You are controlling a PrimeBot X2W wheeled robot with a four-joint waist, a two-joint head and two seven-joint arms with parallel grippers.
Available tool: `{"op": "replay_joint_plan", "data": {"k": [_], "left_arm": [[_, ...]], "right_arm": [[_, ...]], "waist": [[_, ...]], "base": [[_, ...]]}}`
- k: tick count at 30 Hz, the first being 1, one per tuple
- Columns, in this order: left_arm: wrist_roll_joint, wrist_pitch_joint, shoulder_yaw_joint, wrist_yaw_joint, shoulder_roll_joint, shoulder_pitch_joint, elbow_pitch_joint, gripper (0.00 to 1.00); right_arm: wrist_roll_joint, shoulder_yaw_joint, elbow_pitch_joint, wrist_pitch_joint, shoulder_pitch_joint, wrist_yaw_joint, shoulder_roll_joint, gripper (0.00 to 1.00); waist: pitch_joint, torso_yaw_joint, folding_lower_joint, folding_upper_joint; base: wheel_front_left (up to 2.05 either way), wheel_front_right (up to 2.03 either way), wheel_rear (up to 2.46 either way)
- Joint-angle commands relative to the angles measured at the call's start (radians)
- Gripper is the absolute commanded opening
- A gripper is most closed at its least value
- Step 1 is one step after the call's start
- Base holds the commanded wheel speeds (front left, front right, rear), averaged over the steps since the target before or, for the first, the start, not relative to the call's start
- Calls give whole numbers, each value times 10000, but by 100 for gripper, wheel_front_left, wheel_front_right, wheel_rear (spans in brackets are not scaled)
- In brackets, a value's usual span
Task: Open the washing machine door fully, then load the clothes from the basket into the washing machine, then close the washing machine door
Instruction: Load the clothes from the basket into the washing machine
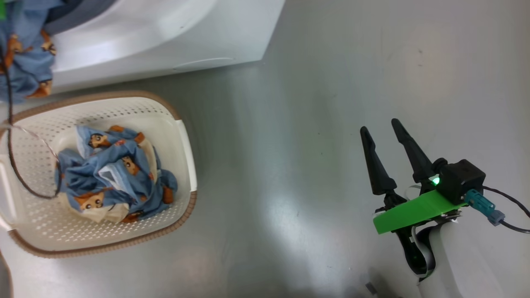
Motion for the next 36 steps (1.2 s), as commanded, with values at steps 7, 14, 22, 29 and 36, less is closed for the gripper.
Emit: {"op": "replay_joint_plan", "data": {"k": [7,14,22,29,36], "left_arm": [[-87,-7,126,-29,495,1062,-1352,100],[-5,-7,590,-29,235,2456,-2689,100],[273,-7,1470,-29,-214,4299,-4022,100],[479,-7,1890,-29,-504,5344,-4623,100],[1078,-7,2192,-29,-718,6417,-5124,100]], "right_arm": [[-209,52,-158,-48,191,16,24,100],[-259,-37,-152,-48,227,16,24,100],[-288,-85,-127,-48,280,16,24,100],[-352,-133,-124,-48,330,16,24,100],[-375,-78,-69,-48,336,16,24,100]], "waist": [[-242,380,0,0],[-378,600,0,0],[-517,747,0,0],[-597,859,0,0],[-717,908,0,0]], "base": [[0,0,0],[0,0,0],[0,0,0],[0,0,0],[0,0,0]]}}
